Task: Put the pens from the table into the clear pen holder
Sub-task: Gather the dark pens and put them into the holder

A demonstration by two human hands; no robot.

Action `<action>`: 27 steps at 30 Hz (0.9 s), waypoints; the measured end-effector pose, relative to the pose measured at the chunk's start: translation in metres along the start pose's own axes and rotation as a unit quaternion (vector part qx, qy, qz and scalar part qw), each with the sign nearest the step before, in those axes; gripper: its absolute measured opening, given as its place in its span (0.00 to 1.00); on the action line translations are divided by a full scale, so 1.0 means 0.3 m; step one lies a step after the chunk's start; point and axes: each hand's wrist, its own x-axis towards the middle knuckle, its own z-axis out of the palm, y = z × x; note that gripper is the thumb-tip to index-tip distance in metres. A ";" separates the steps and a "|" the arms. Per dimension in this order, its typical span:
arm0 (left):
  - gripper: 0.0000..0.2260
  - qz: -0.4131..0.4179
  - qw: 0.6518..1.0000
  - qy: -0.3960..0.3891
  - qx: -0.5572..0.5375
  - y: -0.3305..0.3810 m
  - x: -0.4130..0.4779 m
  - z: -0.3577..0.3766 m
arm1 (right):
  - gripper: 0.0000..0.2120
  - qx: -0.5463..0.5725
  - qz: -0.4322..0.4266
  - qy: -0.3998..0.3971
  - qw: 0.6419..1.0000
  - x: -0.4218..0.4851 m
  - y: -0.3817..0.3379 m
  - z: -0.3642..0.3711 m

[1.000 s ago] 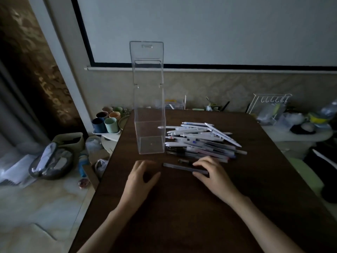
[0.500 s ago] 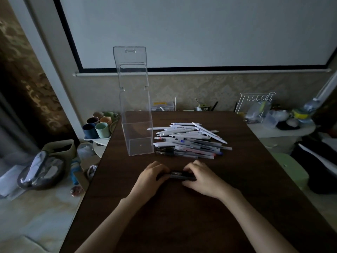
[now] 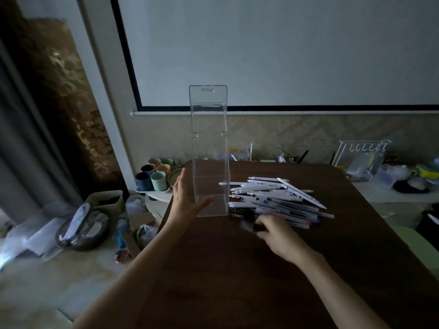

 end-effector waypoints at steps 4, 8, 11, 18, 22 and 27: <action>0.46 -0.019 0.996 -0.033 -0.084 -0.024 0.070 0.024 | 0.07 0.305 -0.090 0.210 0.924 0.078 -0.127 -0.149; 0.39 -0.009 0.992 -0.016 -0.122 -0.048 0.075 0.043 | 0.06 0.463 -0.221 0.231 0.827 0.199 -0.307 -0.222; 0.39 -0.005 0.991 -0.012 -0.130 -0.055 0.071 0.047 | 0.06 0.442 -0.217 0.229 0.839 0.305 -0.372 -0.160; 0.39 -0.012 0.992 -0.022 -0.124 -0.049 0.063 0.042 | 0.17 0.411 -0.111 0.149 0.892 0.361 -0.323 -0.050; 0.38 -0.016 0.997 -0.005 -0.079 -0.019 0.041 0.032 | 0.12 0.390 -0.134 0.179 0.893 0.263 -0.169 -0.069; 0.28 -0.021 0.984 0.176 0.026 0.039 -0.151 0.082 | 0.08 0.253 0.014 0.210 0.944 0.149 0.176 -0.033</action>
